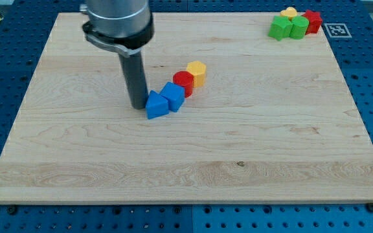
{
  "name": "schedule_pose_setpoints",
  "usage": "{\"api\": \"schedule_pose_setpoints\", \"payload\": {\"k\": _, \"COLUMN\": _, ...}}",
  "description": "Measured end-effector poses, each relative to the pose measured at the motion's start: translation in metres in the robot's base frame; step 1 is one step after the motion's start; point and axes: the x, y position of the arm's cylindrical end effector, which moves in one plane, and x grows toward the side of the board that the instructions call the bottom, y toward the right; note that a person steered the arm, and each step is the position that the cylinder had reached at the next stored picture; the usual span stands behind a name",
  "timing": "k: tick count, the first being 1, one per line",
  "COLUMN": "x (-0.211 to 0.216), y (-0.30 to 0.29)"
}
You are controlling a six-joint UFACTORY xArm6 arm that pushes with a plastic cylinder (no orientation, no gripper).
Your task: Push the blue cube closer to the red circle
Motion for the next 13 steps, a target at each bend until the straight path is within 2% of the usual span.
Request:
{"api": "schedule_pose_setpoints", "payload": {"k": 4, "x": 0.036, "y": 0.007}}
{"api": "schedule_pose_setpoints", "payload": {"k": 6, "x": 0.026, "y": 0.057}}
{"api": "schedule_pose_setpoints", "payload": {"k": 7, "x": 0.011, "y": 0.059}}
{"api": "schedule_pose_setpoints", "payload": {"k": 10, "x": 0.038, "y": 0.114}}
{"api": "schedule_pose_setpoints", "payload": {"k": 12, "x": 0.021, "y": 0.149}}
{"api": "schedule_pose_setpoints", "payload": {"k": 13, "x": 0.0, "y": 0.153}}
